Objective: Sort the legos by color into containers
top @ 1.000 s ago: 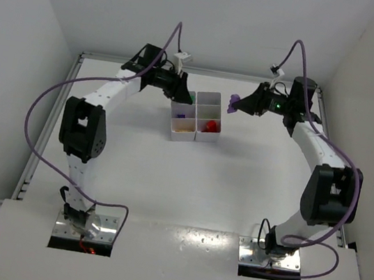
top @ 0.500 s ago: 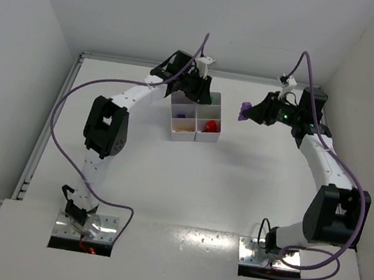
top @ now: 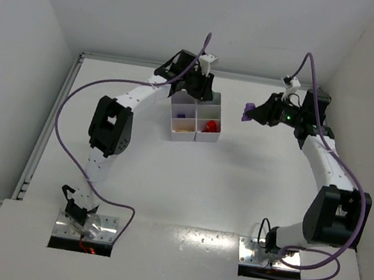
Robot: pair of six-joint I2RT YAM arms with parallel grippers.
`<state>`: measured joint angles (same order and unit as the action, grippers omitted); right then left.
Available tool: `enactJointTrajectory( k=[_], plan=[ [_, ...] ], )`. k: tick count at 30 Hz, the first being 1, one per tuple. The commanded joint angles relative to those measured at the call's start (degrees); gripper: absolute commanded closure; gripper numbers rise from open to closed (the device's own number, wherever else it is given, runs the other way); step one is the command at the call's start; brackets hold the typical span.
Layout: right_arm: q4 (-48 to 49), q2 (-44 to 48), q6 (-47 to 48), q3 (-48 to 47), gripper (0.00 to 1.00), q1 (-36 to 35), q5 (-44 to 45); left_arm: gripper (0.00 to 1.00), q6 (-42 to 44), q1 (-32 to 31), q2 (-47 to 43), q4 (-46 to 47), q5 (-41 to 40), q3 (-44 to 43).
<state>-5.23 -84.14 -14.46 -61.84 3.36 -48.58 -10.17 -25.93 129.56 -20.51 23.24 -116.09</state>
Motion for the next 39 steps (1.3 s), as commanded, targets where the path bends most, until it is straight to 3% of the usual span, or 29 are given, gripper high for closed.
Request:
enactJointTrajectory(
  k=[1, 5, 12, 15, 16, 19, 25, 30, 35, 39],
  plan=[
    [0.9, -0.3, 1.4, -1.3, 1.00, 0.6, -1.5, 0.67, -0.5, -0.4, 0.3, 1.5, 1.0, -2.5],
    [1.5, -0.9, 1.4, -1.3, 1.00, 0.6, -1.5, 0.43, -0.5, -0.4, -0.4, 1.5, 1.5, -1.9],
    [2.6, -0.9, 1.9, -1.3, 1.00, -0.5, -1.0, 0.40, -1.3, -0.4, -2.8, 2.7, 5.4, -0.7],
    [2.6, -0.9, 3.1, -1.9, 1.00, -1.8, -1.0, 0.40, -4.9, 1.1, -9.2, 9.8, 11.6, 3.8],
    [2.6, -0.9, 3.6, -2.6, 1.00, -2.3, -1.0, 0.40, -8.3, 2.5, -11.4, 16.6, 12.5, 8.5],
    [0.6, -3.0, 5.9, -5.4, 1.00, -6.2, 0.1, 0.40, -11.3, 3.8, -19.2, 24.0, 11.0, 15.1],
    [1.1, -11.5, 7.2, -12.1, 1.00, -16.2, 7.3, 0.40, -16.7, 11.2, -25.3, 19.8, 5.1, 20.7],
    [11.5, -18.2, 2.3, -14.4, 1.00, -23.6, 15.0, 0.40, -15.8, 17.3, -31.7, 19.0, 4.3, 27.8],
    [18.1, -25.6, -2.5, -18.2, 1.00, -27.4, 23.1, 0.37, -13.6, 21.4, -34.2, 17.7, 4.3, 31.3],
    [20.2, -28.5, -2.5, -20.2, 1.00, -28.8, 23.9, 0.37, -12.4, 22.9, -35.5, 16.5, 4.3, 32.7]
  ],
)
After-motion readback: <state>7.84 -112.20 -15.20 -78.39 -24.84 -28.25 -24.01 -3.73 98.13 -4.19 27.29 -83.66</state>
